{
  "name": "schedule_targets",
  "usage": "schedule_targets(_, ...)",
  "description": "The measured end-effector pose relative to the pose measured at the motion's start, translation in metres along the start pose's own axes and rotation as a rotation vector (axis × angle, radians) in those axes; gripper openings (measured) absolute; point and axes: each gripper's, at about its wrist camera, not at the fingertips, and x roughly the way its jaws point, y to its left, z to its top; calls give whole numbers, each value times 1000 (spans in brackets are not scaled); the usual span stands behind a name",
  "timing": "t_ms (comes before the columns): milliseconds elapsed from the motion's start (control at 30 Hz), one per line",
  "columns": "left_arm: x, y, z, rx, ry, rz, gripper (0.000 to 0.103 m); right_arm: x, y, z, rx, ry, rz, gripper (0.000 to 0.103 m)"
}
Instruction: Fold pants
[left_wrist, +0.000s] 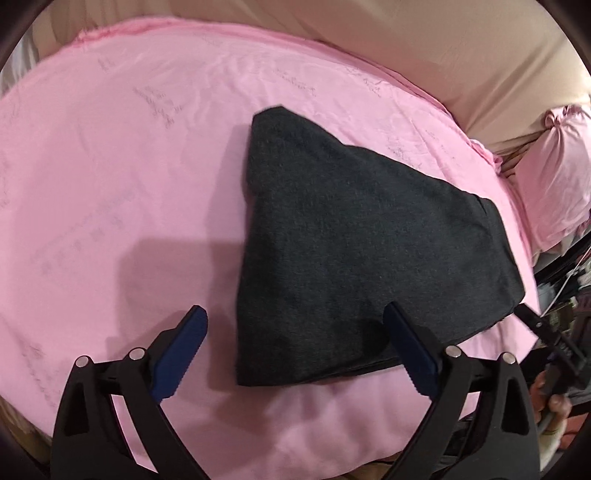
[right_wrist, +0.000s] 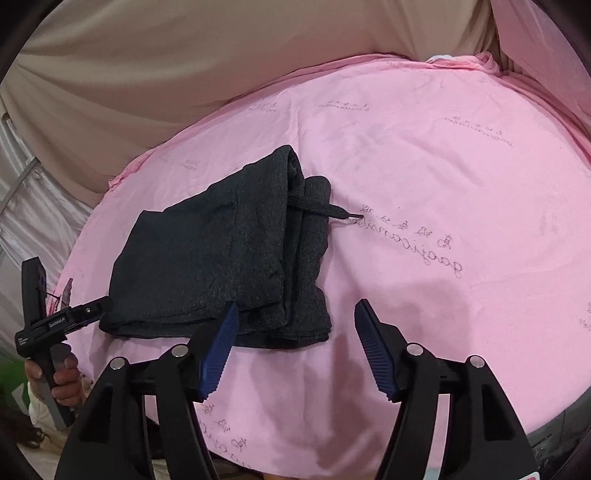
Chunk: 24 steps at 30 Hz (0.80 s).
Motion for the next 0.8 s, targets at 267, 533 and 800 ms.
schedule_targets(267,9,18,14,-118,20,-99,20,35,-26,9,197,73,269,77)
schedule_targets(533,7,25,18,-150,54,-152,14,30,-41,14,287,89,459,80)
schedule_targets(800,18,21,22,-166,59,-271,78,32,-40,14,265,91,444,80)
